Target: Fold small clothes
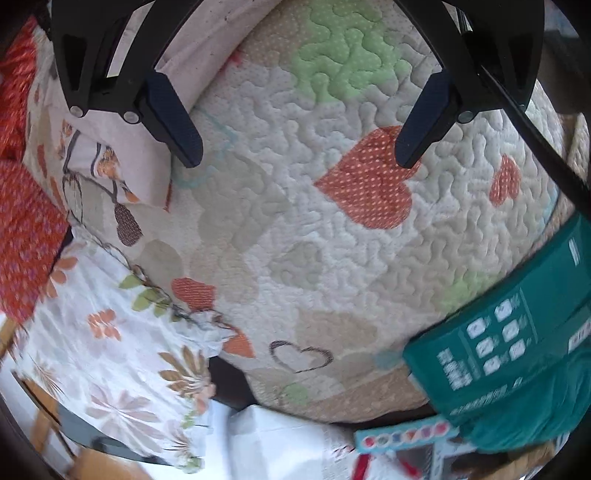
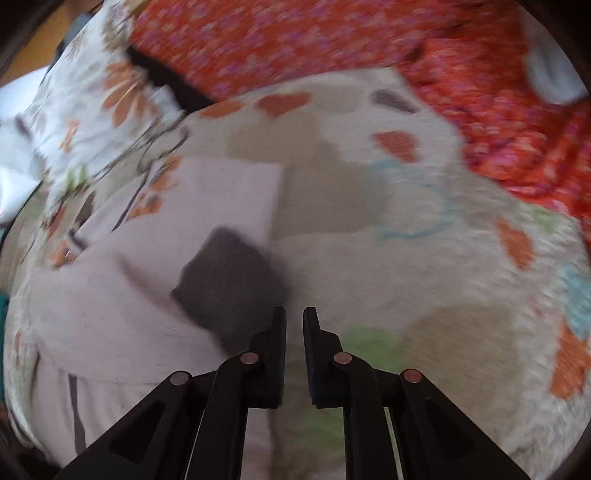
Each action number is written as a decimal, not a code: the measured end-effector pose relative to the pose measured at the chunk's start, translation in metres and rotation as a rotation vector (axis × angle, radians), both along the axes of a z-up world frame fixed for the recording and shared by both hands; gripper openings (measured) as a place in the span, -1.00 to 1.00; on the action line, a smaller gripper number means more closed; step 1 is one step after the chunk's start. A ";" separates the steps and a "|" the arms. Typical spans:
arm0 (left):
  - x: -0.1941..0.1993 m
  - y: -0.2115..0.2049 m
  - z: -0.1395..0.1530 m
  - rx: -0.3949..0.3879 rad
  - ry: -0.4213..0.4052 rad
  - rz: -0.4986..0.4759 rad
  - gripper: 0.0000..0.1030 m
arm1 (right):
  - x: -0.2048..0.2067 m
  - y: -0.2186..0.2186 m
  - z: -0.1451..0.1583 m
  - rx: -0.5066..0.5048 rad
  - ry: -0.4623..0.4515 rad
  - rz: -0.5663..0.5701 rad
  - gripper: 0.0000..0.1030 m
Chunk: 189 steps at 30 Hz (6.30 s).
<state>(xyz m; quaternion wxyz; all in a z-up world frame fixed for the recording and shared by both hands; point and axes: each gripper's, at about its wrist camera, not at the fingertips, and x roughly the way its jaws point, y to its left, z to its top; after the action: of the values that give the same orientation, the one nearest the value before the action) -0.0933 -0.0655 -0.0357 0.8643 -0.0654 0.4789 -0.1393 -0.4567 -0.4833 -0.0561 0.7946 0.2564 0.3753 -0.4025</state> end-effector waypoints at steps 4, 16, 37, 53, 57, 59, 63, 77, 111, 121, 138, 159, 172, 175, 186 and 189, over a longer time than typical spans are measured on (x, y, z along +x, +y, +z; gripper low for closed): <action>0.008 0.015 0.003 -0.038 0.003 0.041 1.00 | 0.033 0.039 0.047 -0.126 -0.098 0.113 -0.53; 0.025 0.032 0.004 -0.075 0.029 0.063 1.00 | 0.321 0.178 0.034 -0.026 0.040 0.847 0.07; 0.032 0.023 0.012 -0.024 -0.009 0.011 1.00 | 0.438 0.144 -0.010 0.041 0.128 0.741 -0.46; 0.001 -0.027 -0.007 0.044 0.037 -0.137 1.00 | 0.118 -0.001 0.020 0.188 -0.034 0.365 -0.54; -0.009 -0.047 -0.018 0.107 0.046 -0.196 1.00 | 0.081 -0.010 -0.018 0.133 0.132 0.223 -0.73; -0.012 -0.049 -0.019 0.136 0.034 -0.214 1.00 | 0.059 -0.011 -0.010 0.045 0.107 0.149 -0.57; -0.020 -0.045 -0.024 0.147 0.036 -0.271 1.00 | 0.001 -0.006 0.008 0.073 -0.042 0.054 -0.51; -0.039 -0.019 -0.035 0.078 0.073 -0.271 1.00 | 0.064 -0.006 -0.018 0.065 -0.041 0.238 -0.87; -0.116 0.014 -0.052 -0.088 0.156 -0.524 0.88 | -0.073 0.074 -0.082 0.643 -0.561 0.094 -0.30; -0.180 0.053 -0.075 -0.183 0.276 -0.494 0.59 | -0.085 0.131 -0.098 0.701 -0.566 0.176 -0.30; -0.194 0.074 -0.112 -0.300 0.479 -0.413 0.00 | -0.090 0.155 -0.103 0.702 -0.535 0.218 -0.31; -0.217 0.086 -0.070 -0.219 0.338 -0.429 -0.82 | -0.131 0.197 -0.087 0.575 -0.446 0.253 -0.87; -0.233 0.118 -0.016 -0.263 0.227 -0.430 -0.83 | -0.151 0.213 -0.047 0.608 -0.491 0.397 -0.88; -0.209 0.103 0.004 -0.268 0.190 -0.426 -0.83 | -0.132 0.202 -0.017 0.549 -0.499 0.436 -0.87; -0.082 -0.047 0.021 -0.219 0.094 -0.425 -0.82 | -0.015 0.087 0.035 0.408 -0.553 0.335 -0.87; -0.057 -0.084 0.017 -0.188 0.089 -0.433 -0.82 | 0.012 0.061 0.026 0.418 -0.517 0.296 -0.87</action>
<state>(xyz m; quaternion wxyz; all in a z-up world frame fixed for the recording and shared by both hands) -0.1505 -0.1494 -0.0184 0.7825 -0.0476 0.5041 -0.3625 -0.4444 -0.4220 -0.0301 0.8433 0.4496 0.2691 -0.1197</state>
